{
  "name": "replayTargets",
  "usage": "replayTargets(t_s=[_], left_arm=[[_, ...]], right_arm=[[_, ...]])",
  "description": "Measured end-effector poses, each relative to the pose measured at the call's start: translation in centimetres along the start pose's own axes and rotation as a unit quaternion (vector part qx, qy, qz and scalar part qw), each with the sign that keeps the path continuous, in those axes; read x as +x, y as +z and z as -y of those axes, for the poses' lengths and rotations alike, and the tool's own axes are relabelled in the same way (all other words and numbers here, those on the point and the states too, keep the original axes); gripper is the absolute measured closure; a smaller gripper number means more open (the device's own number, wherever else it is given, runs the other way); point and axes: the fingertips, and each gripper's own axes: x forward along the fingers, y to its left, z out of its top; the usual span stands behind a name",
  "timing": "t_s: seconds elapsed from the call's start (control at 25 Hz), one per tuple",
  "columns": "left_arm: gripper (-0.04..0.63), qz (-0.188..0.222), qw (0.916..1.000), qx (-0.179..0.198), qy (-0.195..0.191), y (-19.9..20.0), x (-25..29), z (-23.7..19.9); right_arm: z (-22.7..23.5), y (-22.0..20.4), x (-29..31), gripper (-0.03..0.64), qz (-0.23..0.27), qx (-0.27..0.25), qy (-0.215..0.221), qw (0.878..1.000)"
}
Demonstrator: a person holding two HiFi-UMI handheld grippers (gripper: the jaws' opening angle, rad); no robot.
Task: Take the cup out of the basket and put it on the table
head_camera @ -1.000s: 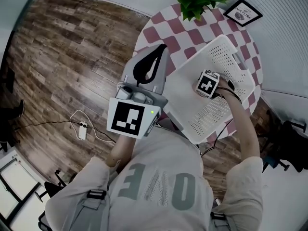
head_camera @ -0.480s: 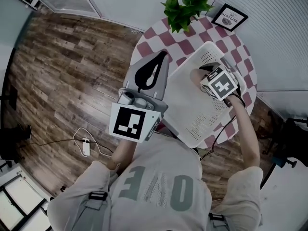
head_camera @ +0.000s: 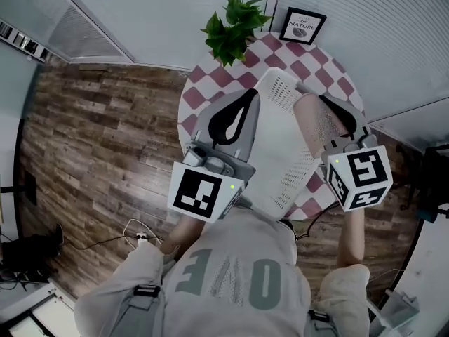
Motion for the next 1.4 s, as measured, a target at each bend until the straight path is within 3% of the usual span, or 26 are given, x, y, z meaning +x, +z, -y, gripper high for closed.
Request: replayTargets(t_s=[0.12, 0.24, 0.4, 0.56, 0.84, 1.4], left_arm=[[0.591, -0.001, 0.9995, -0.002, -0.031, 0.3, 0.6, 2.0], [0.591, 0.0, 0.9987, -0.001, -0.05, 0.6, 1.3, 3.6], [0.591, 0.003, 0.9979, 0.002, -0.065, 0.6, 1.7, 4.9], [0.591, 0.002, 0.9977, 0.007, -0.068, 0.5, 1.7, 5.2], [0.591, 0.003, 0.998, 0.013, -0.062, 0.6, 1.3, 5.1], [0.591, 0.004, 0.9987, 0.016, -0.048, 0.4, 0.9, 4.0]], right_arm=[[1.1, 0.3, -4.1, 0.589, 0.07, 0.056, -0.071, 0.993], [1.8, 0.1, -7.5, 0.589, 0.12, 0.095, -0.131, 0.98], [1.4, -1.1, -10.7, 0.589, 0.163, 0.134, -0.191, 0.959], [0.9, -1.9, -12.2, 0.589, 0.175, 0.144, -0.23, 0.946], [0.6, -1.5, -12.8, 0.589, 0.198, 0.167, -0.23, 0.938], [0.2, -1.5, -12.8, 0.589, 0.196, 0.166, -0.227, 0.939]])
